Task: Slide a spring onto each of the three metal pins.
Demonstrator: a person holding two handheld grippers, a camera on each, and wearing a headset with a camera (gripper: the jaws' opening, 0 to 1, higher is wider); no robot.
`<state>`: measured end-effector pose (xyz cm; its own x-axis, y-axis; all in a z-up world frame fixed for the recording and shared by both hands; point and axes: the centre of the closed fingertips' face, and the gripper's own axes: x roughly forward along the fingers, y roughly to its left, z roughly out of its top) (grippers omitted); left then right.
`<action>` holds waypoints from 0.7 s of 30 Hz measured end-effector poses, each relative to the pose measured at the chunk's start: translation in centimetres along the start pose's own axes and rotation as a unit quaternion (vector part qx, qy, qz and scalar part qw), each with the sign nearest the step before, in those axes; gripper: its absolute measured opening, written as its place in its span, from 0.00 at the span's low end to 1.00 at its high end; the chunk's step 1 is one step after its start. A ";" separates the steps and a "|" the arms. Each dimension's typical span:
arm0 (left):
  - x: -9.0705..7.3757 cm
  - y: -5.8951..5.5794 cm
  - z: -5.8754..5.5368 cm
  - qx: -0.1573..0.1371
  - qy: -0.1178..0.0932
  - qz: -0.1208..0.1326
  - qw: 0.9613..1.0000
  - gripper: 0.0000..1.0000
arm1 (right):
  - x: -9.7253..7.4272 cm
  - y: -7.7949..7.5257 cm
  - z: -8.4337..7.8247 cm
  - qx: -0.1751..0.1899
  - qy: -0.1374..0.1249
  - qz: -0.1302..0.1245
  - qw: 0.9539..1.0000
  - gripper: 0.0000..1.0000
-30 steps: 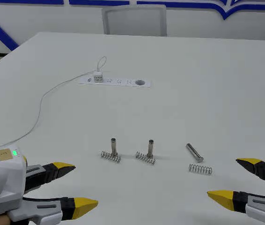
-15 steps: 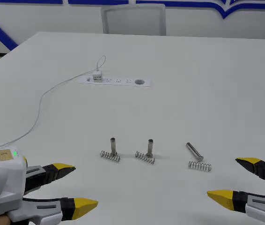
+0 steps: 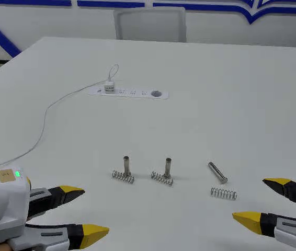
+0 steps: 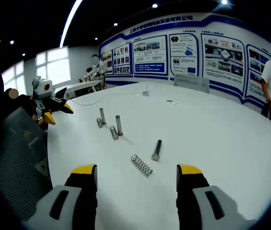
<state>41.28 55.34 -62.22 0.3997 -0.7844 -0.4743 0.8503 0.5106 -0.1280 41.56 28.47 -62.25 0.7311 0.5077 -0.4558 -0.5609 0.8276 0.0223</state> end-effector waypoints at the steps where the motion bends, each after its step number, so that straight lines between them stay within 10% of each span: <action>1: 0.0 0.0 0.0 0.000 0.000 0.000 1.000 0.62 | 0.0 -0.1 0.1 0.001 0.001 -0.001 1.000 0.67; 21: -0.2 0.2 -0.1 0.001 0.000 0.006 1.000 0.60 | 4.1 -2.4 3.9 -0.027 0.045 -0.009 0.999 0.45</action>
<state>41.32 55.65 -62.22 0.4095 -0.7782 -0.4761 0.8463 0.5190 -0.1204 47.43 29.49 -60.67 0.7046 0.4669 -0.5343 -0.5692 0.8215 -0.0328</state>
